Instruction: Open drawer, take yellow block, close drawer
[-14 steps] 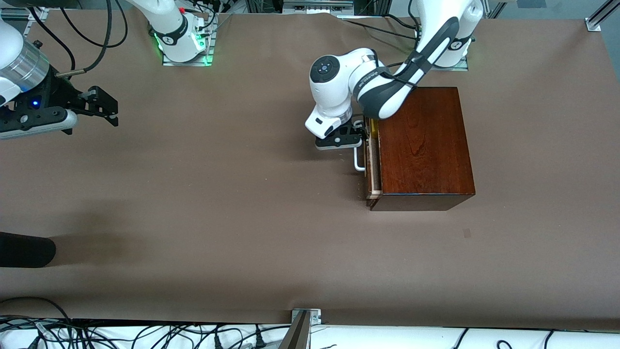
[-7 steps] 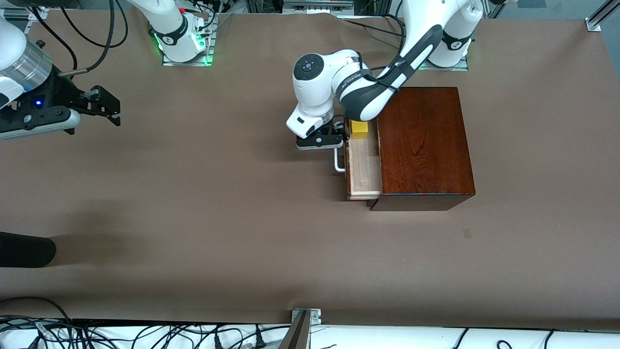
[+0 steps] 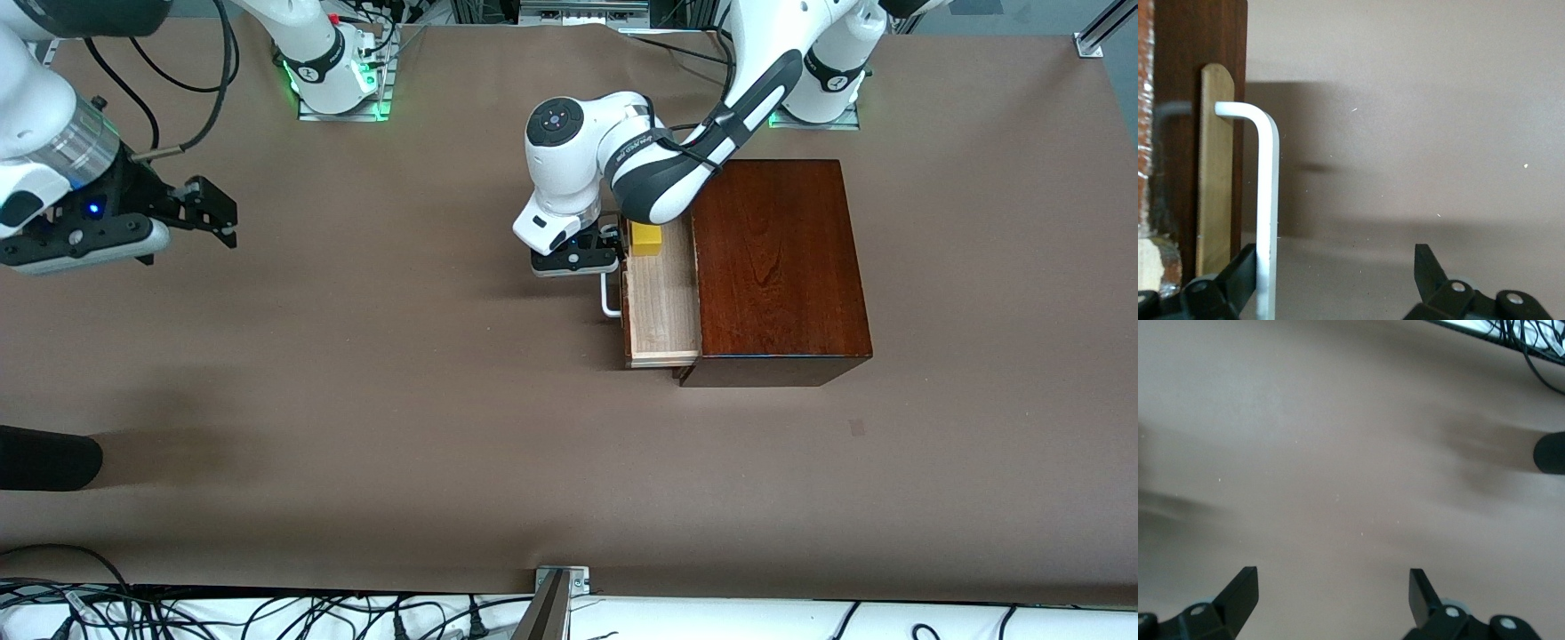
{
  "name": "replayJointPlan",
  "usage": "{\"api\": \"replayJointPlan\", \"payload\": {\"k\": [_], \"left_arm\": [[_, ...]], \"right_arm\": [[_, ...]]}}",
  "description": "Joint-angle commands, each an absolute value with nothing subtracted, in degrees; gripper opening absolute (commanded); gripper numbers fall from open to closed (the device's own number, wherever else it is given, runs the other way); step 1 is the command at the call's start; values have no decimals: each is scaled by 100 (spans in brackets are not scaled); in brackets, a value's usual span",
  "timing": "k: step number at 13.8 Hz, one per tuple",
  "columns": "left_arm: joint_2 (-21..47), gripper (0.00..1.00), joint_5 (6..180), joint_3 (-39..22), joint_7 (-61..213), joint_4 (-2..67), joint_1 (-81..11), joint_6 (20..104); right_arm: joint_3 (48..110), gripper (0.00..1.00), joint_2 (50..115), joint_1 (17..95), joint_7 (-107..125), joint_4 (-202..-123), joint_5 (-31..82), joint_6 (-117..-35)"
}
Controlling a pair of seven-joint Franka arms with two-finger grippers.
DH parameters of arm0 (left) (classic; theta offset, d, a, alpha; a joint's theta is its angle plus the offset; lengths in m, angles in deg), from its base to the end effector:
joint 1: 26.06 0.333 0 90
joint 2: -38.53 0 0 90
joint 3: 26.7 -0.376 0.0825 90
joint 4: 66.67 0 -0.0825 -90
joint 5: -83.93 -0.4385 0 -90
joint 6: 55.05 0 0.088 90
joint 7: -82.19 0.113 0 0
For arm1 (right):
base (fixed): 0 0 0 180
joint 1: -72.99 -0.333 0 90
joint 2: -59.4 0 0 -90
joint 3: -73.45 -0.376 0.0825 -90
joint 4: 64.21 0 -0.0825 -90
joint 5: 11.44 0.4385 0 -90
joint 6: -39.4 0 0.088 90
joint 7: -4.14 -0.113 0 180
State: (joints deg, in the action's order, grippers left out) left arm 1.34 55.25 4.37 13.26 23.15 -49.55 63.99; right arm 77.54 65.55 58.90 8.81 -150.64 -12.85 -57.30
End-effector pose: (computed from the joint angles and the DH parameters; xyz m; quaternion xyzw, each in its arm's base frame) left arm 0.5214 -0.5688 0.3142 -0.9975 -0.0413 -0.0427 0.0392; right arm 0.6498 0.1148 0.6545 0.9909 0.1289 0.0368 0.0144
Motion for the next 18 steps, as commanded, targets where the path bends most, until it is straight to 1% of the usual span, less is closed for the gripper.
{"api": "replayJointPlan", "payload": {"k": [1, 4, 5, 7, 9, 11, 13, 14, 15, 16, 17, 18], "left_arm": [[380, 100, 5484, 485, 1511, 2052, -5024, 5967], [906, 100, 5764, 476, 2566, 2052, -4875, 5395], [1108, 100, 5965, 502, 2881, 2043, -4665, 5176], [1531, 100, 6510, 485, 3793, 1763, -4287, 4658], [1751, 100, 6897, 494, 4612, 1368, -3734, 4008], [1936, 100, 7083, 494, 5193, 1077, -3171, 3628], [2059, 100, 7110, 485, 5712, 1050, -2662, 3513], [2242, 100, 7188, 433, 6054, 1137, -2485, 3521], [2392, 100, 7267, 249, 6457, 1173, -2414, 3504], [2568, 100, 7381, -135, 6870, 1234, -2474, 3504], [2778, 100, 7617, -574, 7214, 1382, -2605, 3556], [2954, 100, 7950, -1153, 7478, 1567, -2833, 3574]], "right_arm": [[7767, 100, 6625, 5866, 845, -14921, -961, -5772], [7775, 100, 6608, 5848, 888, -14912, -864, -5763], [7749, 100, 6651, 5831, 889, -14938, -828, -5745], [7731, 100, 6687, 5691, 915, -14982, -749, -5649], [7600, 100, 6722, 5437, 985, -14973, -749, -5570], [7564, 100, 6722, 5016, 1335, -14982, -749, -5517], [7564, 100, 6731, 4471, 1530, -14982, -749, -5525], [7564, 100, 6800, 4147, 1548, -14965, -766, -5534], [7556, 100, 6888, 3874, 1557, -14947, -775, -5578], [7555, 100, 6993, 3593, 1583, -14947, -775, -5604], [7555, 100, 7116, 3294, 1679, -14929, -792, -5622], [7555, 100, 7248, 2995, 1732, -14912, -810, -5648]]}}
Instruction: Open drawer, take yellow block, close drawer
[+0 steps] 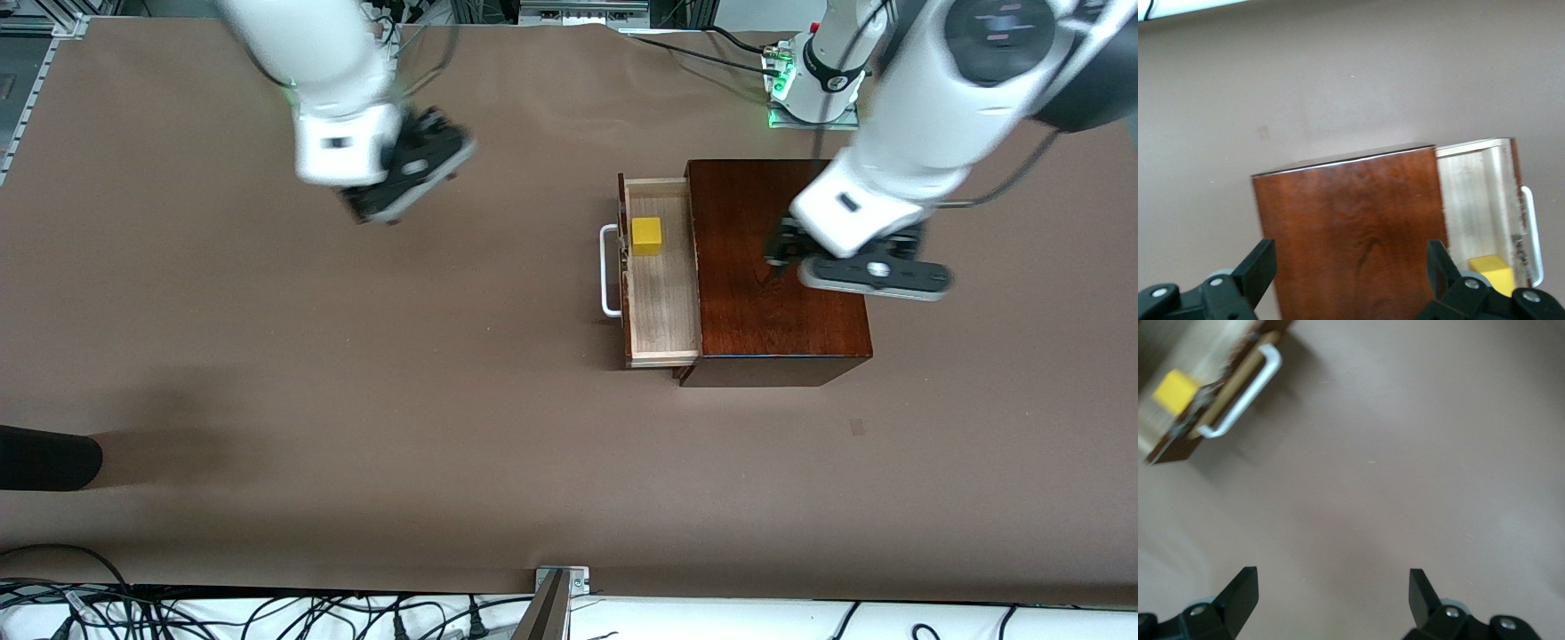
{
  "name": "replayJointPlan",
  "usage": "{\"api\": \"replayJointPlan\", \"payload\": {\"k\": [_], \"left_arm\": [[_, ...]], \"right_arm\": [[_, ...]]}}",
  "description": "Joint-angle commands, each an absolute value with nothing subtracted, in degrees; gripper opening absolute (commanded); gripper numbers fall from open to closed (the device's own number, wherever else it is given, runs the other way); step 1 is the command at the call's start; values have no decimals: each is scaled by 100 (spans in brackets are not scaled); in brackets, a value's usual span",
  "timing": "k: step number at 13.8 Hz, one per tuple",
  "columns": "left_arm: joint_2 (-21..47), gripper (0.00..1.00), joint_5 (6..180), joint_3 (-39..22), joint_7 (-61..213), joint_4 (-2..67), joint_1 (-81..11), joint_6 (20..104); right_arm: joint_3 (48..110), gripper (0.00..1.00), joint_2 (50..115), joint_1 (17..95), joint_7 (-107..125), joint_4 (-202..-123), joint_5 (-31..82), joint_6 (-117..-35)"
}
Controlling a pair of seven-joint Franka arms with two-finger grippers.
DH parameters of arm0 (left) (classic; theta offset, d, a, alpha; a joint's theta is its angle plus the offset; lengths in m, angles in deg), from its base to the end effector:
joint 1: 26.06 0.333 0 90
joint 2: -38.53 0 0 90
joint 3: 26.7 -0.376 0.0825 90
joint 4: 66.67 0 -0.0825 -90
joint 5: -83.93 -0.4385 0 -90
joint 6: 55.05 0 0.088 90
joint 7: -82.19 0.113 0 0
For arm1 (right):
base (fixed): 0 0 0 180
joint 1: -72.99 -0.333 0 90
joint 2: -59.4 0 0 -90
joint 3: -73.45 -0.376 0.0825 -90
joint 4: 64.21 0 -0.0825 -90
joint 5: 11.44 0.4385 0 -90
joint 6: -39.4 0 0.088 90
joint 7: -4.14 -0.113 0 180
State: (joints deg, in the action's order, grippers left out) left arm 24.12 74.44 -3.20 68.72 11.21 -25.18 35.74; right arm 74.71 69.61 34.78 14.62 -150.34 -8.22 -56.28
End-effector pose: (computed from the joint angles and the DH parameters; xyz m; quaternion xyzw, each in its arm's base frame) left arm 0.6619 -0.2140 0.6385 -0.9966 0.0755 -0.0073 0.0324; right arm 0.5387 0.4141 0.6082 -0.9163 -0.3995 0.0115 0.0240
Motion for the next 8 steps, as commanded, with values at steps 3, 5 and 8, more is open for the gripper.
{"api": "replayJointPlan", "payload": {"k": [3, 5, 8], "left_arm": [[3412, 100, 8384, -2229, 8287, 2112, -3204, 3705], [3798, 100, 8332, -2327, 8754, 2751, -3064, 4178], [4019, 100, 8305, -2703, 8826, 3176, -3054, 4426]], "right_arm": [[7556, 100, 7530, 2203, 1838, -14903, -1221, -6121], [7555, 100, 7811, 1912, 2021, -14894, -1285, -6735], [7520, 100, 8433, 1552, 2486, -14388, -1302, -7204]]}}
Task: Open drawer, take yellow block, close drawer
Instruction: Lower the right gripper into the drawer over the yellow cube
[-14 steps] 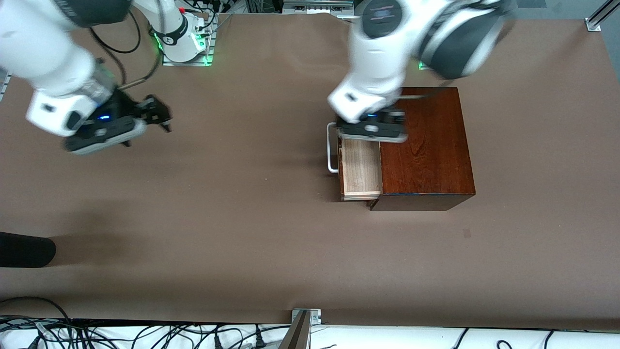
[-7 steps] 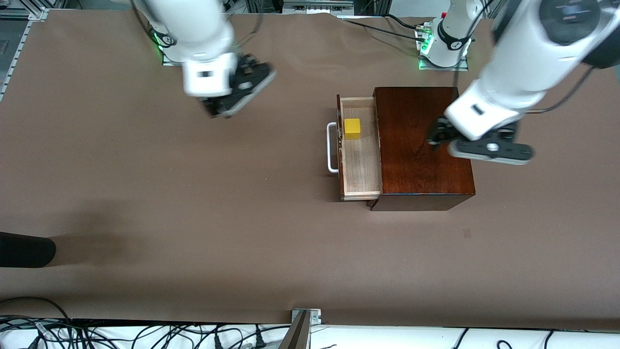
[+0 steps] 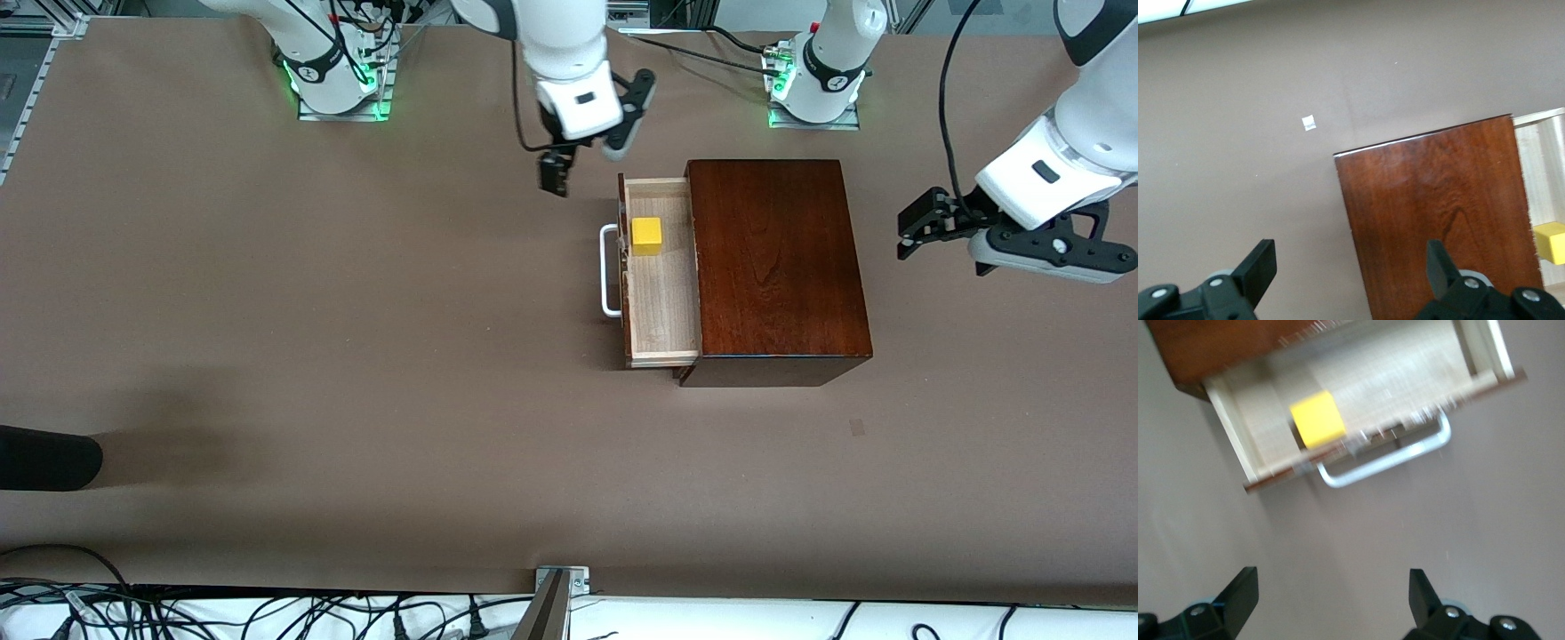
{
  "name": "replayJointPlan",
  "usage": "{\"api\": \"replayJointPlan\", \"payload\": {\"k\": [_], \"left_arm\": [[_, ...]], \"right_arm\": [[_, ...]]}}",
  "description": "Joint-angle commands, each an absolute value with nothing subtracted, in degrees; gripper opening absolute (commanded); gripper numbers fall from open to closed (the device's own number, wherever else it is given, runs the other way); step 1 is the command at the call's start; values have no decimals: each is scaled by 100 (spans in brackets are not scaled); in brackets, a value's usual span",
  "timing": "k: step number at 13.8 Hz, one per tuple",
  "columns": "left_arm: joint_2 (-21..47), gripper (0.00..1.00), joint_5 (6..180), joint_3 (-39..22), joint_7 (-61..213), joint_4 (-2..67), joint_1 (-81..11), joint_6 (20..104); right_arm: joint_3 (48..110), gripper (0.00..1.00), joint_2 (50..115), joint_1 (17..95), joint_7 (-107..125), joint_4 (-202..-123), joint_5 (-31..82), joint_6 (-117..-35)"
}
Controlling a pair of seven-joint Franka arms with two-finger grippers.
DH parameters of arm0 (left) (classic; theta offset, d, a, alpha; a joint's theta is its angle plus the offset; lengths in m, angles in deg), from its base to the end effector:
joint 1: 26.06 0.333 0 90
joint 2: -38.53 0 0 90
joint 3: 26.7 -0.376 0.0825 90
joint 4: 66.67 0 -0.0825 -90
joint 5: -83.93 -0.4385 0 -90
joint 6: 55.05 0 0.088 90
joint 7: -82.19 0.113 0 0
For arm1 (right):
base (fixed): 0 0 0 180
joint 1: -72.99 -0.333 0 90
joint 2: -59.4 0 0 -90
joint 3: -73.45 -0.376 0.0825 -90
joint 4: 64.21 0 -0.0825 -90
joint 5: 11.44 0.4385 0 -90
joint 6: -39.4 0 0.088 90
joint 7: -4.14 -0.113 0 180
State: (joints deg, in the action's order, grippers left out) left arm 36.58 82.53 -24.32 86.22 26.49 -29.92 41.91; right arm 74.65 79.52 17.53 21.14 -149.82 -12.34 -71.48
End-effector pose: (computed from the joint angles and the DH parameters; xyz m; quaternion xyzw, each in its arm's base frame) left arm 0.6275 -0.0657 0.6390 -0.9957 0.0907 -0.0164 0.0111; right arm 0.4366 0.6086 0.5136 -0.8100 -0.5846 -0.0461 0.0039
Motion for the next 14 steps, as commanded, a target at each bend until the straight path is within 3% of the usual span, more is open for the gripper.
{"api": "replayJointPlan", "payload": {"k": [1, 6, 14], "left_arm": [[4046, 100, 8305, -2819, 8826, 3203, -3168, 4418], [4029, 100, 8305, -2846, 9035, 3212, -3169, 4444], [4028, 100, 8305, -2890, 9072, 3203, -3178, 4470]], "right_arm": [[7520, 100, 8740, 1455, 2593, -14019, -1302, -7161], [7520, 100, 10007, 1340, 3296, -12620, -1302, -7152], [7529, 100, 10474, 1313, 3849, -12574, -1355, -7143]]}}
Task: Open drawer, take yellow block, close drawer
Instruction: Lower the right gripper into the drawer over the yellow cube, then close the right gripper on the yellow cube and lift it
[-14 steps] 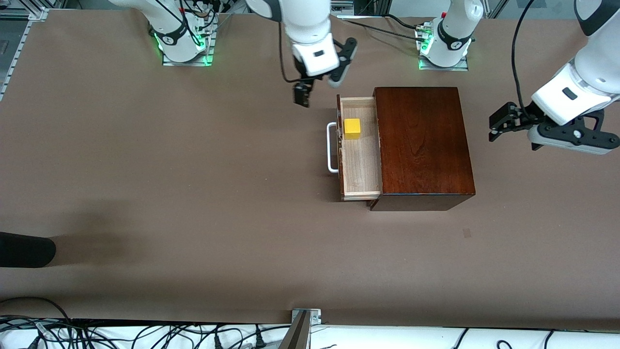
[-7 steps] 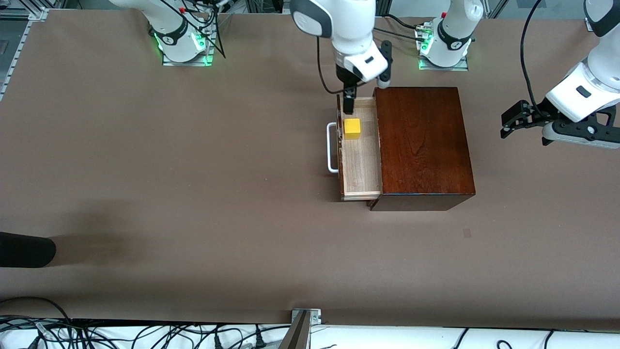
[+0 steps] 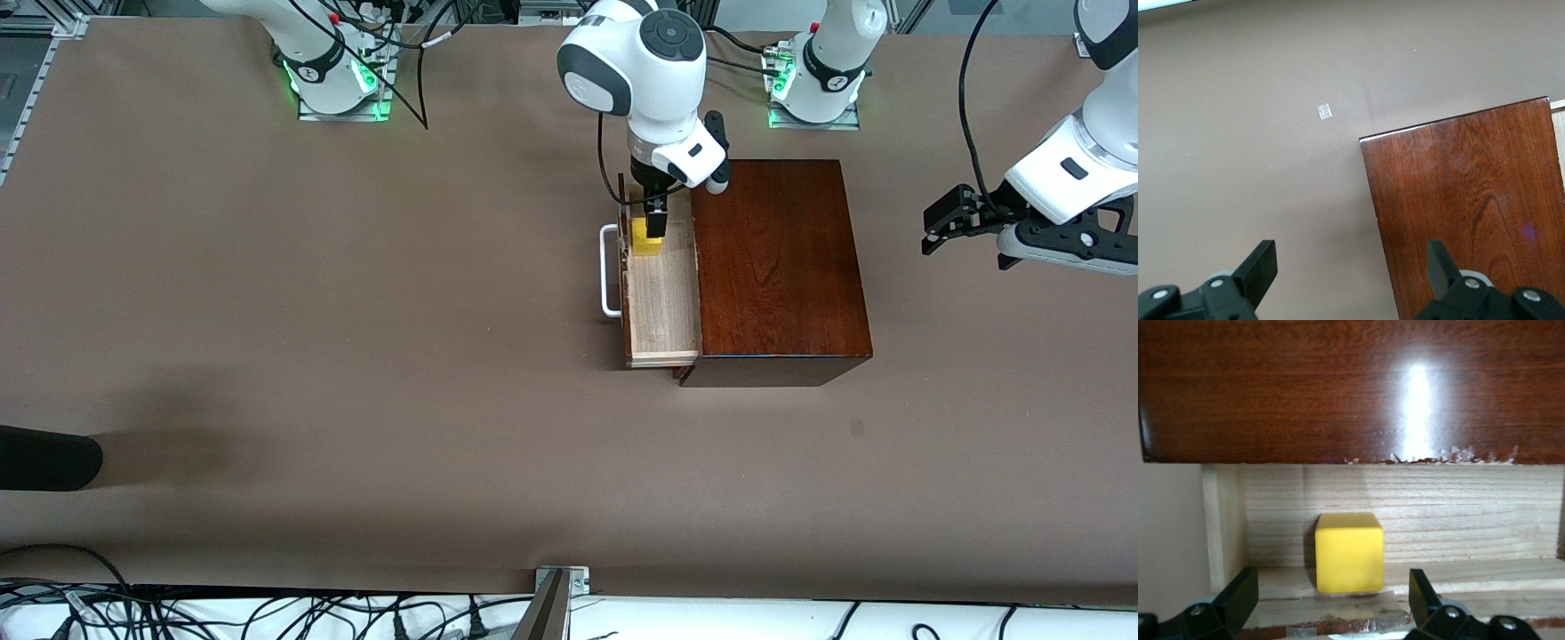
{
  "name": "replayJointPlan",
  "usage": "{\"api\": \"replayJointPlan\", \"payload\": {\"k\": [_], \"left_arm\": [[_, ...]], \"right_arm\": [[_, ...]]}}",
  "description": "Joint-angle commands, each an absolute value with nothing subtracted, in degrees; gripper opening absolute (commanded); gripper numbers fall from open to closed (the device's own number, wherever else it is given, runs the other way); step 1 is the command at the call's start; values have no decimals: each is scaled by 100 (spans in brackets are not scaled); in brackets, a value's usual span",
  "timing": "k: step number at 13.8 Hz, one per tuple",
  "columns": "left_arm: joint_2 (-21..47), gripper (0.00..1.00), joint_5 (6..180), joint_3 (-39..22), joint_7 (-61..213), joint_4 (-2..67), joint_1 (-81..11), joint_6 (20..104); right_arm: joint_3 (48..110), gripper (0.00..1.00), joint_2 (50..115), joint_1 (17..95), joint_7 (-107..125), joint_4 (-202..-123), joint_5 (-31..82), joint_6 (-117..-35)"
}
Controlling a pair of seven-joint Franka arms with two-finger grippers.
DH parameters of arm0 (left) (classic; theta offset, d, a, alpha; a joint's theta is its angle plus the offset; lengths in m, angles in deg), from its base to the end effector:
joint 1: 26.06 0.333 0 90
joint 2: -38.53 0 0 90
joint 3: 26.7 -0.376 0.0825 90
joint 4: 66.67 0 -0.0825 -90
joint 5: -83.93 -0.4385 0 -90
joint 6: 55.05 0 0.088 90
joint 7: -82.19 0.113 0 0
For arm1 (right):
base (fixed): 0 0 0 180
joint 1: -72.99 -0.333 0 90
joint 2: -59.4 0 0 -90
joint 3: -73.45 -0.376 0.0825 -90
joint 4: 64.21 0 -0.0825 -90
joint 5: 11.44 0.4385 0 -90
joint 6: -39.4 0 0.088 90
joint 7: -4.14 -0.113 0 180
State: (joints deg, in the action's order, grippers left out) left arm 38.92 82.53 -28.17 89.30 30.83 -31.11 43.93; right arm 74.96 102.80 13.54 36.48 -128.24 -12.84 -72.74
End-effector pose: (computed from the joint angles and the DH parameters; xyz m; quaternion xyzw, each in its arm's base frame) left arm 0.6159 -0.0361 0.6271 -0.9953 0.0948 -0.0159 0.0125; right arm 0.4509 0.7303 0.3917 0.6989 0.7138 0.0447 0.0108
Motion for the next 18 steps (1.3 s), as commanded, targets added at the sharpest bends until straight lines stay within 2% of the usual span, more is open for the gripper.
{"api": "replayJointPlan", "payload": {"k": [1, 12, 13, 15, 16, 18], "left_arm": [[4037, 100, 8305, -2890, 9072, 3203, -3169, 4470], [4037, 100, 8305, -2890, 9089, 3203, -3143, 4462], [4037, 100, 8305, -2890, 9089, 3203, -3143, 4462], [4037, 100, 8305, -2890, 9116, 3203, -3143, 4462], [4037, 100, 8305, -2890, 9116, 3203, -3143, 4462], [4037, 100, 8305, -2890, 9116, 3203, -3143, 4462]], "right_arm": [[7520, 100, 10501, 1313, 3868, -12574, -1364, -7134], [7547, 99, 10861, 1287, 3877, -12556, -1407, -7204], [7547, 83, 10888, 1296, 3903, -12539, -1547, -7204], [7538, 38, 10888, 1287, 3921, -12512, -1575, -7169], [7538, 4, 10862, 1296, 3886, -12512, -1575, -7126], [7573, 0, 10844, 1296, 3886, -12512, -1575, -7047]]}}
